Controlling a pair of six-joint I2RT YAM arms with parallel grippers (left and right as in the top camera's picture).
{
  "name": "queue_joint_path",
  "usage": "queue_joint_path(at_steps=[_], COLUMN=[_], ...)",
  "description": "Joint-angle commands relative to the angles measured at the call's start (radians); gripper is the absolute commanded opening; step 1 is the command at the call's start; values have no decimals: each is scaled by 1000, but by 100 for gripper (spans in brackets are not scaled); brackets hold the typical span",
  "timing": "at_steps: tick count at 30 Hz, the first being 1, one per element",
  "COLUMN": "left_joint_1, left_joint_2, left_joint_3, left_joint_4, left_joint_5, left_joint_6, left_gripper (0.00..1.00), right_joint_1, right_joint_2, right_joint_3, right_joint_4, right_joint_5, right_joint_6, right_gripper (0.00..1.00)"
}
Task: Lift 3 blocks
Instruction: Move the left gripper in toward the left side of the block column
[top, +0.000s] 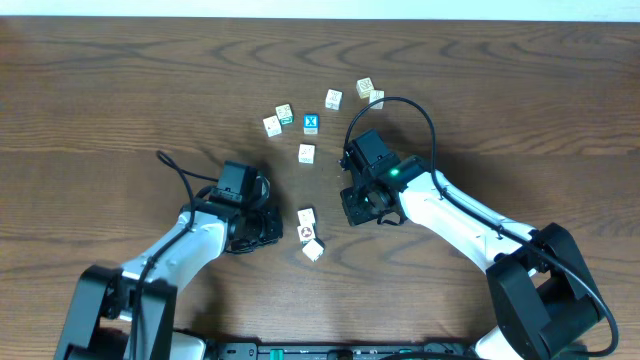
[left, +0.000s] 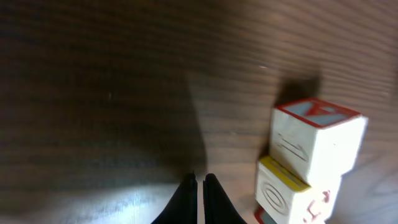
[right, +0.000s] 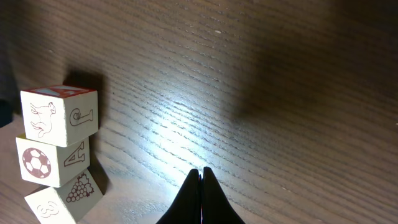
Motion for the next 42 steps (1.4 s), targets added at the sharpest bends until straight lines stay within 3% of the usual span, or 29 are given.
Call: queue_joint_path(at_steps=[1,16,35,42], left_joint_1=[-14,-103,-105,-105], left_joint_2=[35,37,37,37], left_joint_3=[10,10,10,10], left_joint_4=[29,112,135,95], left_joint_5=[3,29,29,-10], left_joint_6=[-27,-95,-113,-93], left_gripper=[7,7,7,7], right_joint_1=[-2,-2,-2,-2], right_joint_2=[6,6,6,6], right_joint_3=[12,12,12,12], right_joint_4=[0,8,3,-70], right_joint_5=[-8,-8,-8,-8], right_joint_6=[11,11,11,11], right_gripper=[1,1,1,1])
